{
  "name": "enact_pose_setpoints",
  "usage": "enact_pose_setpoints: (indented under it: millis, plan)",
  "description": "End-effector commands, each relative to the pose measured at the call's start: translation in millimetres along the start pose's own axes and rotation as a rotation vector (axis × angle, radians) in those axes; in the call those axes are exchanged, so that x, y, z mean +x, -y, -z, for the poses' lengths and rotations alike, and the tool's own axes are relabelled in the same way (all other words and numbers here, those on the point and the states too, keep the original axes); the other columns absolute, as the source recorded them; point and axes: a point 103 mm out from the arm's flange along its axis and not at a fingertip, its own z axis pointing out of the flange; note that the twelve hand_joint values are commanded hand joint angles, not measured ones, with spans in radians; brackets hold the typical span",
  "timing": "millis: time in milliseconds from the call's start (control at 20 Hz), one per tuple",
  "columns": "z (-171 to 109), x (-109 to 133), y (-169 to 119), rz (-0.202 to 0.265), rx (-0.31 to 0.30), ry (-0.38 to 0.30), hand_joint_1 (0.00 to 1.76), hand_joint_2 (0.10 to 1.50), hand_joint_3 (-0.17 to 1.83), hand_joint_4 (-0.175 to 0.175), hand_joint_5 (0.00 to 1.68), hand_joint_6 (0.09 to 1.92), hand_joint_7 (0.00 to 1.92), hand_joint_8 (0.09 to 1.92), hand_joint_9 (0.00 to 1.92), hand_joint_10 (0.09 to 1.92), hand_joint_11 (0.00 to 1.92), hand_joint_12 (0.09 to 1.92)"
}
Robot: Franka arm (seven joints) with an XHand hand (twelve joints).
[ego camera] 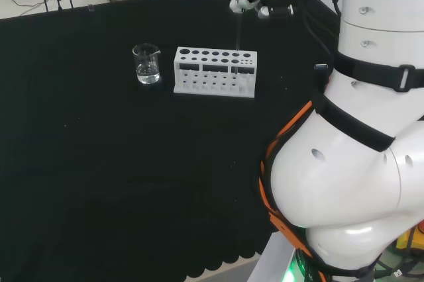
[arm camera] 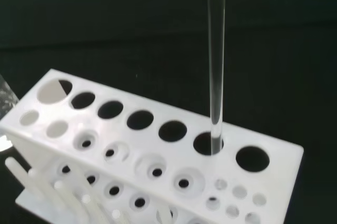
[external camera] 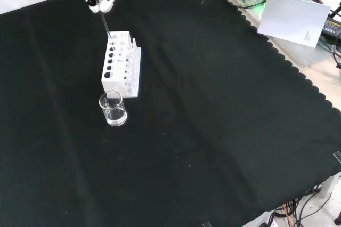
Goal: Take the glass rod from the white test tube rack.
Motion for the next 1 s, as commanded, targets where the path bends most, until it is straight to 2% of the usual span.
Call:
enact_pose_setpoints:
  millis: [50,450,600,850,1000]
  plan:
    - [26,12,5,-0.022,-0.079,-0.045,1.30,1.14,-0.17,-0.175,1.09,0.57,1.14,1.07,1.59,0.84,1.63,0.82]
    - [63,27,19,-0.050,-0.053,-0.050,1.31,1.11,-0.17,-0.175,1.19,0.39,1.20,0.97,1.65,0.64,1.64,0.68]
    - [72,32,30,-0.073,-0.047,-0.063,1.31,1.11,-0.17,-0.175,1.19,0.38,1.20,0.96,1.67,0.63,1.65,0.68]
    - [83,40,50,-0.117,-0.014,-0.032,1.31,1.11,-0.17,-0.175,1.19,0.37,1.20,0.97,1.68,0.62,1.66,0.68]
    - [89,45,59,-0.119,-0.023,-0.023,1.31,1.11,-0.17,-0.175,1.19,0.36,1.20,0.97,1.69,0.61,1.67,0.68]
